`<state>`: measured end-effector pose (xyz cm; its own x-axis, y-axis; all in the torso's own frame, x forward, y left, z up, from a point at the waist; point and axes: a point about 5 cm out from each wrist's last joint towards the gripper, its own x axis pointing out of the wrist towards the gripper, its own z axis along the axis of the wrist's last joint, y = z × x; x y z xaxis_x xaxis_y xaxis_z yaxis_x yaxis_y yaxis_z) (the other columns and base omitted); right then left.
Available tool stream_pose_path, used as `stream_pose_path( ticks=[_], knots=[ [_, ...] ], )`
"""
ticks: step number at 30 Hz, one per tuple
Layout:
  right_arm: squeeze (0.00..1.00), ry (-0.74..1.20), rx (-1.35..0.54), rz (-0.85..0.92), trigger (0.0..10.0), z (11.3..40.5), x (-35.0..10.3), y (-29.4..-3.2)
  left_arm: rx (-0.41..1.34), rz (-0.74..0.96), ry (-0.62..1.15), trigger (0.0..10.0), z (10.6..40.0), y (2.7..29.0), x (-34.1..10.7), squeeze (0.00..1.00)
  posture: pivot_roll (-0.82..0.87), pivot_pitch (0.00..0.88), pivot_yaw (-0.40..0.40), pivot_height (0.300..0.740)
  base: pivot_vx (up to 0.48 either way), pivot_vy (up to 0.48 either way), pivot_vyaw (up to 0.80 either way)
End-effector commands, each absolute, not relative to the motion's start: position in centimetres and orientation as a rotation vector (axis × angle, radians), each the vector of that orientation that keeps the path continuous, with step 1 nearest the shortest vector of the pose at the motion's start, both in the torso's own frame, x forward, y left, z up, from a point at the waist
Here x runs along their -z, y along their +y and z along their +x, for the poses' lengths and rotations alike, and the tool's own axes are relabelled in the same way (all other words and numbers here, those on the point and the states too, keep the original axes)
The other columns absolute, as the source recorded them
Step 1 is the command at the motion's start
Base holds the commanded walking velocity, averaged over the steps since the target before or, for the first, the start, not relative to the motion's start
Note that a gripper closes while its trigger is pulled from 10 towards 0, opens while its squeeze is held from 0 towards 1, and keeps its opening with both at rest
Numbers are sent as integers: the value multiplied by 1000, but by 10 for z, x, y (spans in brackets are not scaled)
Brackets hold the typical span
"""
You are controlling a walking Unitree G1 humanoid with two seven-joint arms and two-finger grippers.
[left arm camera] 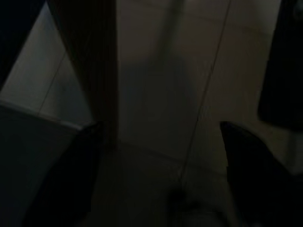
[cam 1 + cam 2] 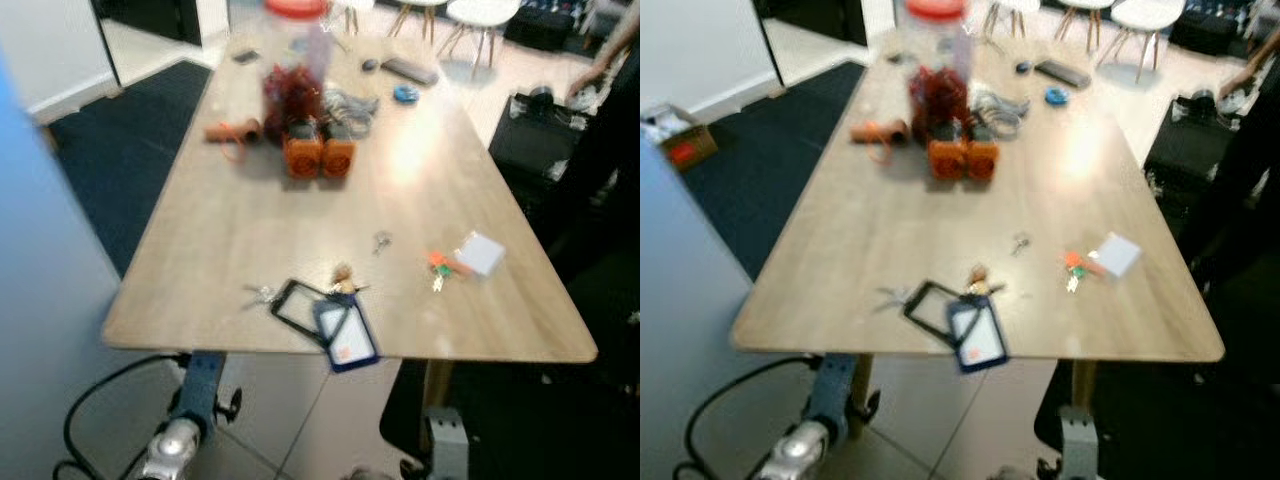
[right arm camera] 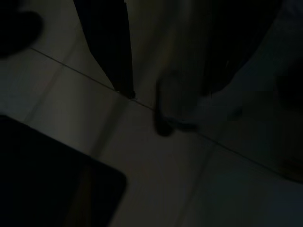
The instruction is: Hang keys on a hook
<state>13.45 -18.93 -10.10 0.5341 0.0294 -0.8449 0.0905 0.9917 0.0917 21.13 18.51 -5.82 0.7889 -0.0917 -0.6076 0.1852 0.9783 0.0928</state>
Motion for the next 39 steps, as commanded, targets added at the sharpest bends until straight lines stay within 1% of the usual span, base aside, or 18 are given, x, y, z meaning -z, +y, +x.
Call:
stream_pose_path(
  ticks=[1,3,5,19,26,28,35,38,39],
  knots=[
    [0,1010,37,143,10000,134,102,-185,148,161,653,10000,208,188,59,0,74,53,-33,740,0,-360,0],
    [0,1010,37,143,10000,134,102,-185,147,162,654,10000,208,189,59,0,74,53,-33,740,0,-360,0],
    [0,1014,35,142,10000,134,102,-185,119,151,673,10000,208,192,61,0,77,54,-34,740,0,0,0],
    [0,1023,32,137,10000,132,102,-187,128,161,678,10000,210,189,60,0,75,43,-37,740,0,0,0],
    [0,1033,38,138,10000,128,103,-189,119,184,687,10000,213,188,60,0,75,40,-36,740,0,0,0],
    [0,1050,40,131,10000,123,105,-190,119,191,680,10000,216,187,58,0,75,40,-36,740,0,0,0],
    [0,1060,59,143,10000,119,107,-187,127,216,677,10000,219,191,56,0,71,43,-9,740,0,0,0],
    [0,1060,62,147,10000,119,107,-187,131,224,681,10000,218,192,56,0,73,45,-10,740,0,0,0],
    [0,1063,60,143,10000,119,107,-188,132,221,683,10000,218,191,57,0,80,46,-31,740,0,0,0]
  ],
)
